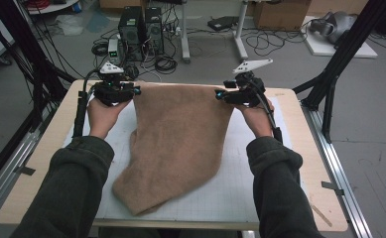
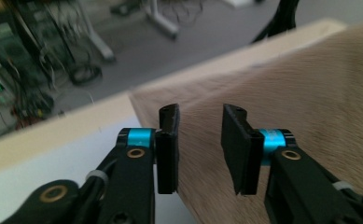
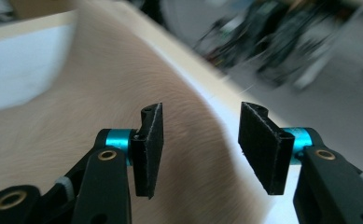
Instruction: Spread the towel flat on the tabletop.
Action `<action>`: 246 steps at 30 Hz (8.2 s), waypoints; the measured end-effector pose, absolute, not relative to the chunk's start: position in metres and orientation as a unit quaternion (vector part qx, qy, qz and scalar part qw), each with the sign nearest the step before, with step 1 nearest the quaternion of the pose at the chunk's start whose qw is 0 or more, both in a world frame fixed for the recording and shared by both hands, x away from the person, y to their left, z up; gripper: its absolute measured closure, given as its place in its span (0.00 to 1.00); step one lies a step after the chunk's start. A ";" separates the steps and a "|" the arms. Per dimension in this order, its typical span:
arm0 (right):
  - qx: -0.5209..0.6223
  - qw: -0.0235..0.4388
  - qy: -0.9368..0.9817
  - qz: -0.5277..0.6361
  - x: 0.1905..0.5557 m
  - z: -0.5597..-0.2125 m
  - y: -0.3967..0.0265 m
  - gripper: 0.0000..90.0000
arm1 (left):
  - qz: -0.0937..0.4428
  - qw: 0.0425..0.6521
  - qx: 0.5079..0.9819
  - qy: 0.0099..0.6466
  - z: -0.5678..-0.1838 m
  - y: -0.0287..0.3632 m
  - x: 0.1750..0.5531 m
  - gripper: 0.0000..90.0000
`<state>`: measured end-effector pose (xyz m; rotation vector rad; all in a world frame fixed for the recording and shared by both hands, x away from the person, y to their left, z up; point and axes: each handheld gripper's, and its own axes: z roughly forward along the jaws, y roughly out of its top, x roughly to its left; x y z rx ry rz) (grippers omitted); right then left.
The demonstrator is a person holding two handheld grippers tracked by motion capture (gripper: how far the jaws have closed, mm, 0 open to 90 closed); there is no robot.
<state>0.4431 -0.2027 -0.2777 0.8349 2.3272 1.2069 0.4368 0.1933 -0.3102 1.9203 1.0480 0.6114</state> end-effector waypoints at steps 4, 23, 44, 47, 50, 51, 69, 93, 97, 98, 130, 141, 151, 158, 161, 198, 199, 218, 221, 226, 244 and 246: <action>0.286 0.161 0.852 0.407 0.434 -0.318 -0.198 0.53 | 0.207 0.413 0.786 0.412 -0.344 0.198 0.421 0.68; 0.183 0.036 0.897 0.401 0.296 -0.422 -0.184 0.53 | 0.112 0.396 0.850 0.327 -0.430 0.221 0.295 0.56; 0.268 0.095 0.867 0.408 0.378 -0.374 -0.198 0.94 | 0.202 0.473 0.765 0.388 -0.377 0.217 0.349 0.95; 0.299 0.094 0.867 0.387 0.406 -0.383 -0.195 0.94 | 0.219 0.450 0.762 0.411 -0.389 0.205 0.377 0.95; 0.322 0.085 0.875 0.352 0.426 -0.402 -0.186 0.93 | 0.199 0.419 0.768 0.441 -0.410 0.201 0.396 0.94; 0.327 0.075 0.878 0.342 0.430 -0.410 -0.184 0.90 | 0.187 0.409 0.773 0.447 -0.417 0.201 0.400 0.92; 0.190 0.084 0.897 0.389 0.327 -0.407 -0.182 0.62 | 0.134 0.438 0.807 0.374 -0.418 0.221 0.293 0.56; 0.182 0.025 0.909 0.374 0.327 -0.428 -0.166 0.93 | 0.136 0.456 0.811 0.339 -0.423 0.190 0.280 0.90; 0.160 0.027 0.908 0.387 0.308 -0.412 -0.165 0.94 | 0.151 0.483 0.795 0.333 -0.396 0.199 0.271 0.90; 0.153 0.029 0.908 0.390 0.303 -0.407 -0.164 0.94 | 0.152 0.490 0.792 0.332 -0.389 0.200 0.269 0.90; 0.185 0.119 0.896 0.386 0.324 -0.428 -0.110 0.56 | 0.108 0.401 0.836 0.359 -0.433 0.218 0.298 0.62; 0.164 0.051 0.904 0.392 0.322 -0.397 -0.136 0.93 | 0.128 0.453 0.813 0.344 -0.409 0.217 0.284 0.95; 0.198 0.094 0.887 0.406 0.325 -0.343 -0.192 0.93 | 0.176 0.471 0.805 0.315 -0.368 0.199 0.286 0.96; 0.275 0.082 0.889 0.357 0.394 -0.383 -0.178 0.93 | 0.183 0.413 0.811 0.371 -0.403 0.182 0.353 0.96; 0.304 0.071 0.887 0.340 0.413 -0.404 -0.175 0.92 | 0.163 0.396 0.816 0.389 -0.422 0.177 0.372 0.95; 0.183 0.023 0.898 0.400 0.310 -0.436 -0.129 0.93 | 0.117 0.404 0.861 0.286 -0.437 0.143 0.281 0.95; 0.178 0.023 0.899 0.399 0.308 -0.434 -0.131 0.94 | 0.118 0.408 0.859 0.285 -0.434 0.147 0.279 0.96; 0.251 0.118 0.877 0.391 0.308 -0.417 -0.158 0.56 | 0.182 0.388 0.810 0.401 -0.422 0.225 0.310 0.96; 0.259 0.112 0.876 0.391 0.318 -0.421 -0.158 0.57 | 0.163 0.423 0.800 0.392 -0.419 0.224 0.305 0.86; 0.249 0.098 0.897 0.352 0.322 -0.439 -0.144 0.72 | 0.110 0.406 0.839 0.345 -0.427 0.208 0.295 0.59; 0.221 0.113 0.889 0.384 0.296 -0.373 -0.232 0.98 | 0.118 0.479 0.814 0.307 -0.377 0.209 0.272 0.95; 0.233 0.121 0.888 0.377 0.299 -0.369 -0.246 0.98 | 0.119 0.479 0.813 0.310 -0.377 0.208 0.276 0.95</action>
